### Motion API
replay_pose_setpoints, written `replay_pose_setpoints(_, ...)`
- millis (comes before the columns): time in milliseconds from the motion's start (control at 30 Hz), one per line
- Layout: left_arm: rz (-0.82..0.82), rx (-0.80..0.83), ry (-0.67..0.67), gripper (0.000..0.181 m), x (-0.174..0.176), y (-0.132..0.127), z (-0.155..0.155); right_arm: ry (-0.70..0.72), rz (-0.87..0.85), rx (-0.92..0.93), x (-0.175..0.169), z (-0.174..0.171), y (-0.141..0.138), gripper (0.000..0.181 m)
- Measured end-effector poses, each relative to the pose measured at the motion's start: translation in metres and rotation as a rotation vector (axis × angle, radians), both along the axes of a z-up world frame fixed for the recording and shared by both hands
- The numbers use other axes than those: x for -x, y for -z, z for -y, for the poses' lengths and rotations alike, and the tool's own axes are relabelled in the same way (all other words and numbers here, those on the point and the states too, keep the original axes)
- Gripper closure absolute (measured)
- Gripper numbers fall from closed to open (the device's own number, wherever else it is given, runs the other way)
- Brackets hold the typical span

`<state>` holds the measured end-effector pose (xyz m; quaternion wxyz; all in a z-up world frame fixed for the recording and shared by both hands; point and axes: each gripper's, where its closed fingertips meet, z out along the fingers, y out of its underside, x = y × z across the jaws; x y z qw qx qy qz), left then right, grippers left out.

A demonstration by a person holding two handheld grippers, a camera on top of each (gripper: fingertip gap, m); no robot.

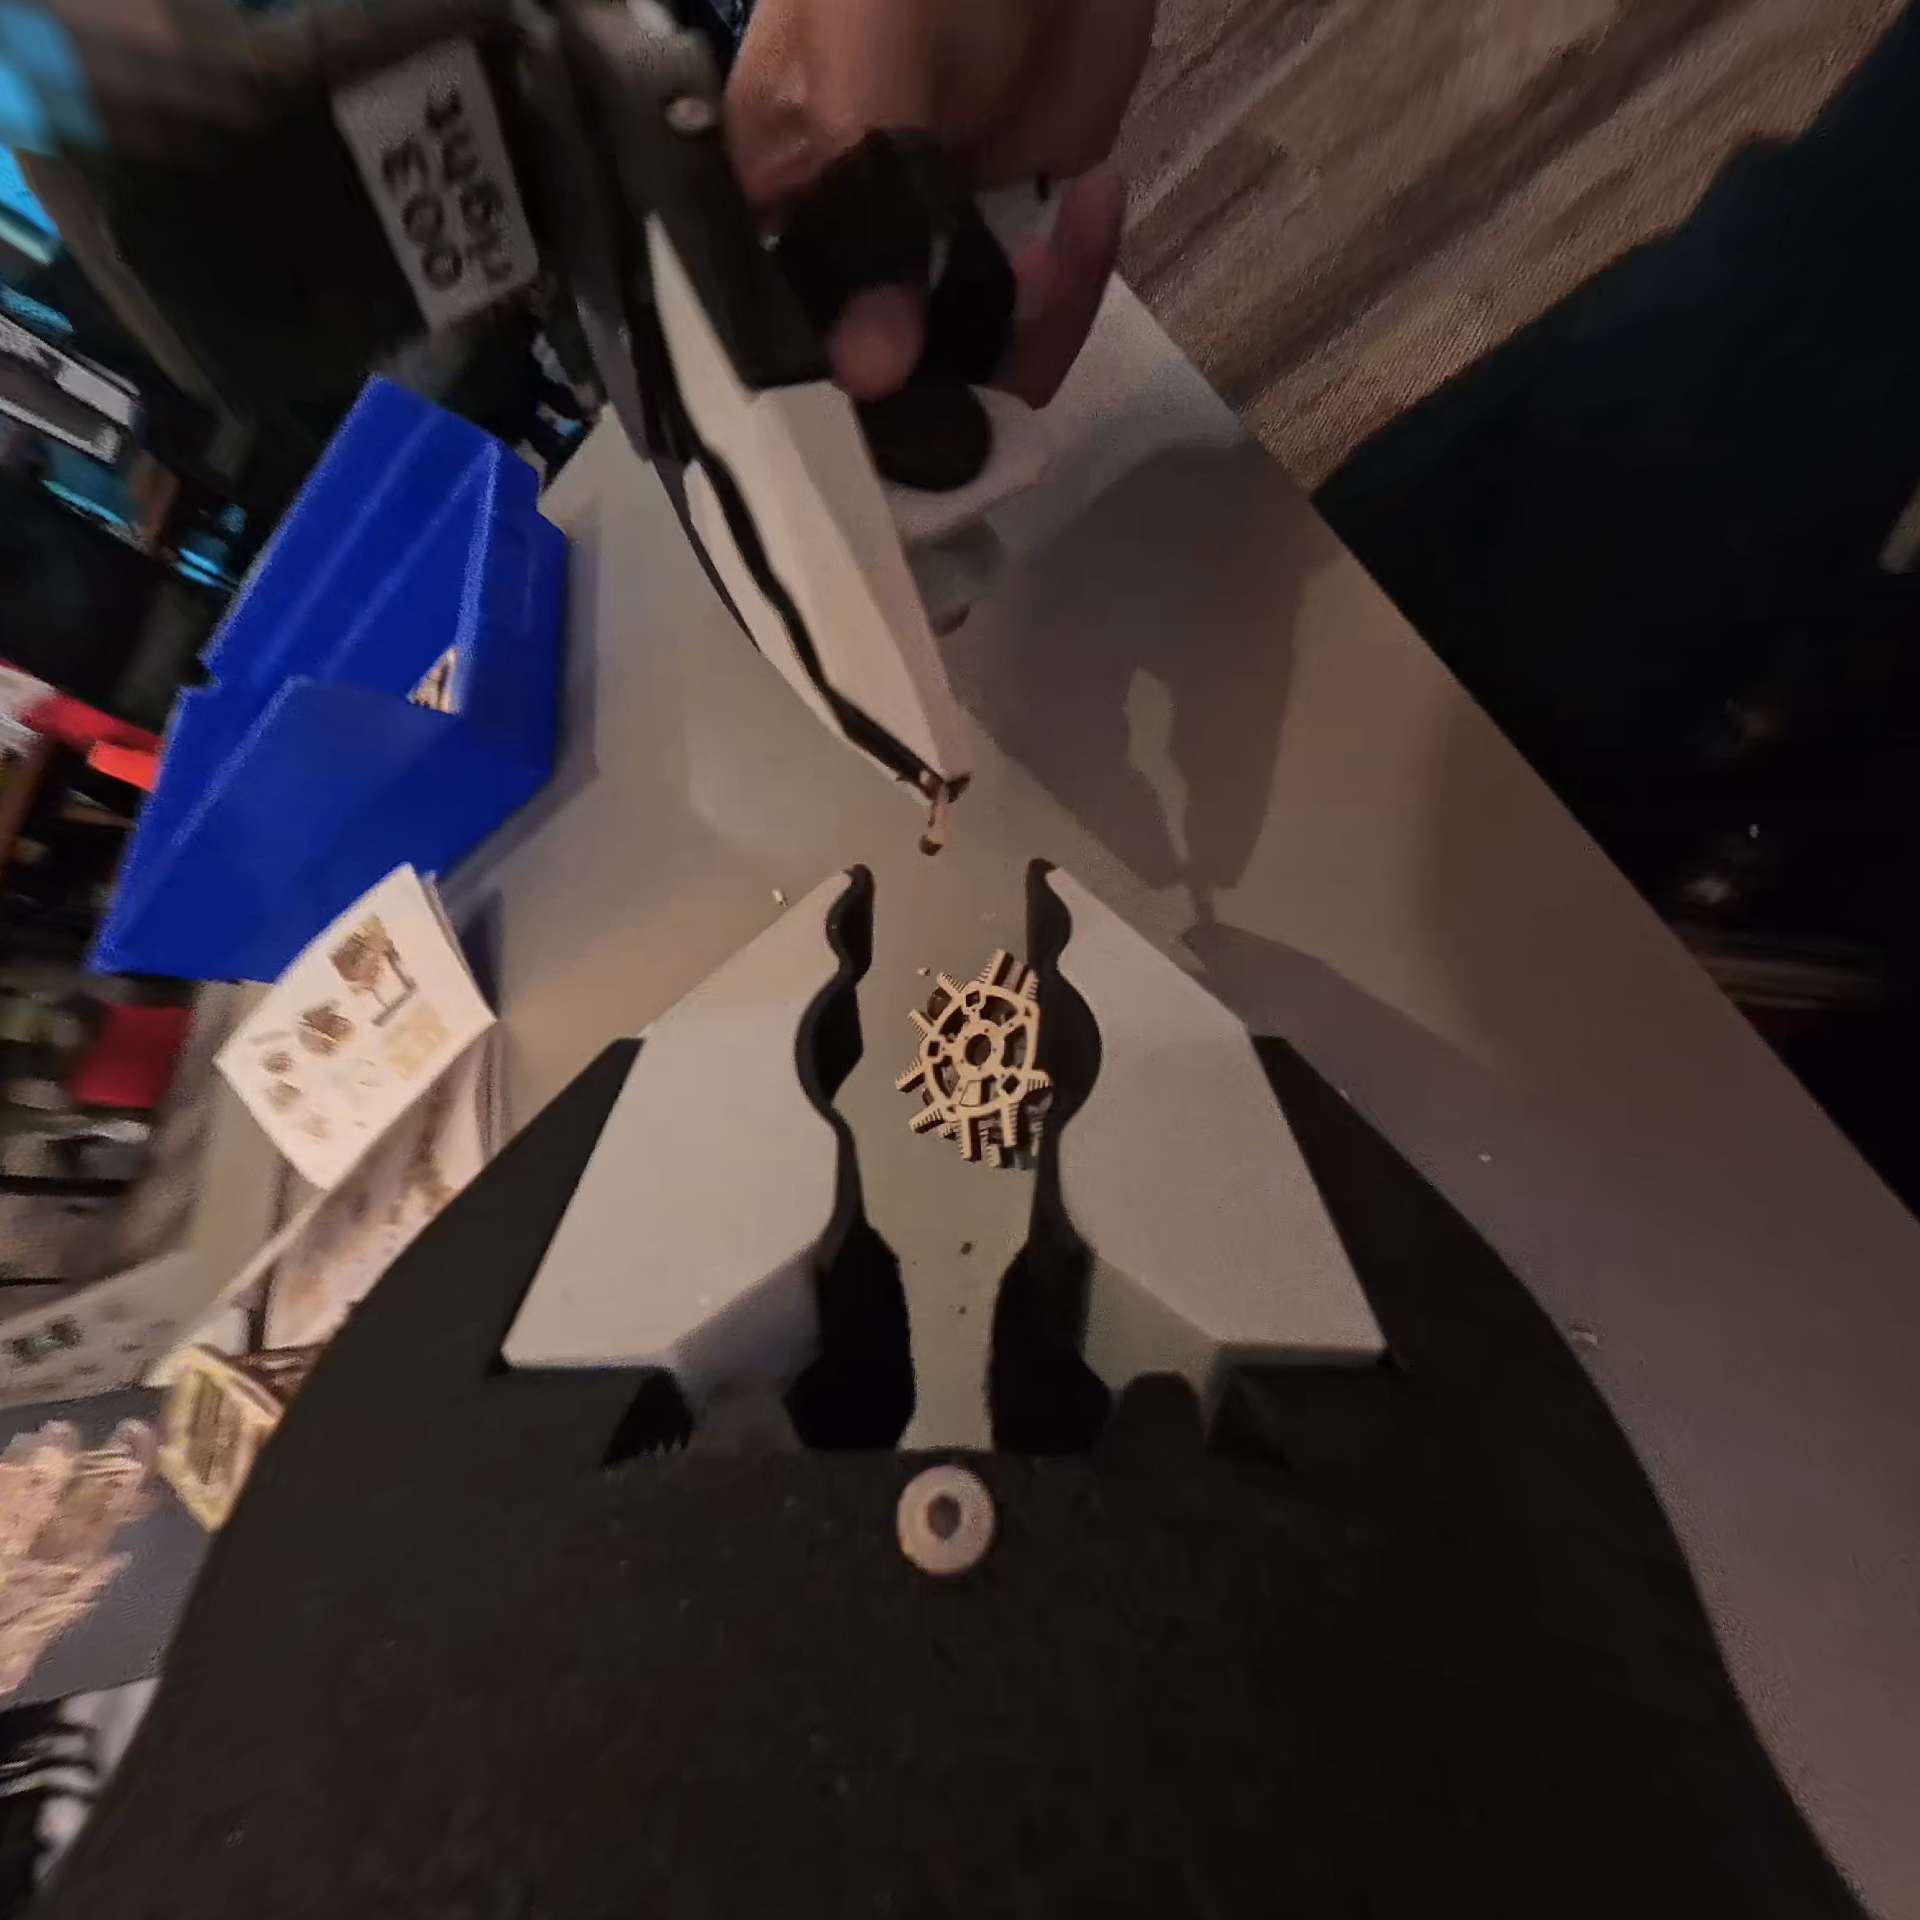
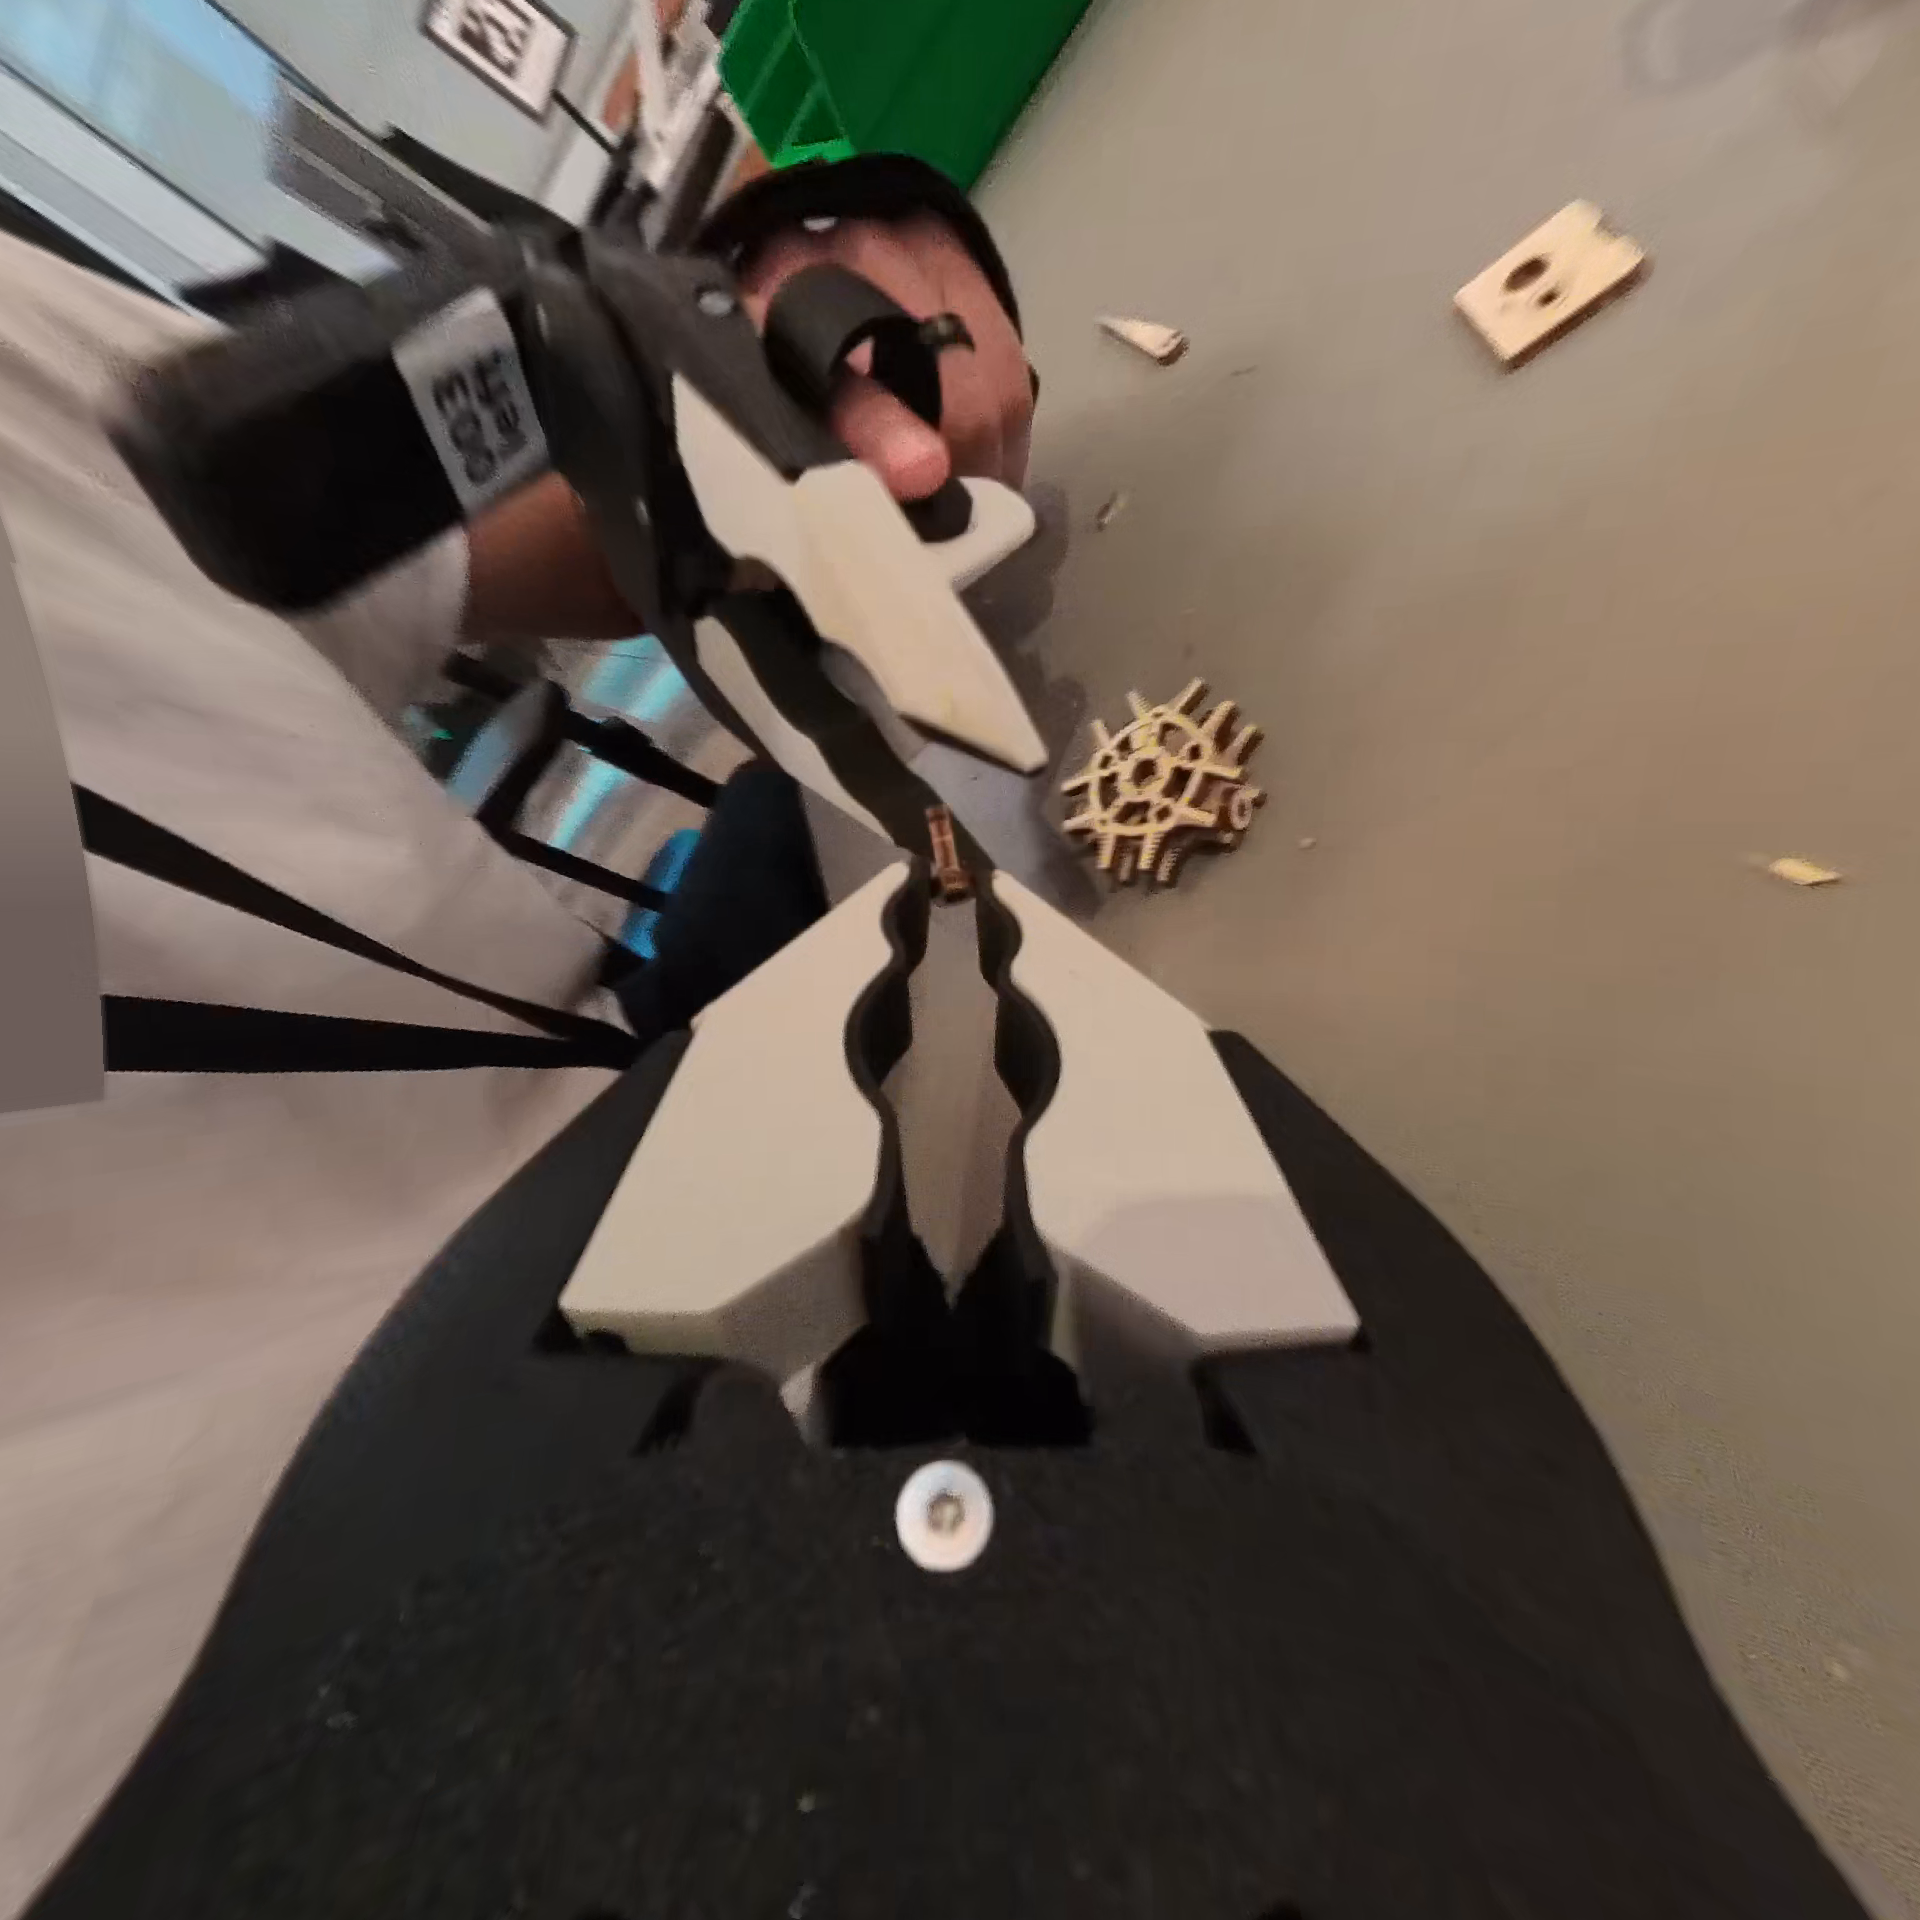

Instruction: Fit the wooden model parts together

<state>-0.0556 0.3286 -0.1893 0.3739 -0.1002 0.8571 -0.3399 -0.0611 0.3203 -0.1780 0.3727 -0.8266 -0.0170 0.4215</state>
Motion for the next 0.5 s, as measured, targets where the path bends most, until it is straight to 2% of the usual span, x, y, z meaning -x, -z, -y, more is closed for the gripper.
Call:
replay_pose_setpoints(100, 0.09, -0.078, 0.018, 0.173, 0.005, -0.003, 0.005, -0.012, -0.077, 0.021, 0.006, 0.001, -0.001, 0.174)
replay_pose_setpoints(333, 0.07, -0.07, 0.042, 0.181, 0.012, -0.002, 0.008, -0.021, -0.055, 0.033, 0.015, 0.001, 0.003, 0.174)
replay_pose_setpoints(367, 0.049, -0.044, 0.048, 0.181, 0.014, -0.002, 0.009, -0.018, -0.035, 0.008, 0.014, 0.001, 0.003, 0.172)
replay_pose_setpoints(433, -0.022, 0.044, 0.062, 0.181, 0.017, -0.003, 0.012, 0.0, 0.059, -0.066, 0.01, 0.0, 0.003, 0.15)
replay_pose_setpoints(500, -0.114, 0.162, 0.077, 0.181, 0.02, -0.007, 0.013, -0.016, 0.212, -0.148, 0.008, 0.003, 0.006, 0.146)
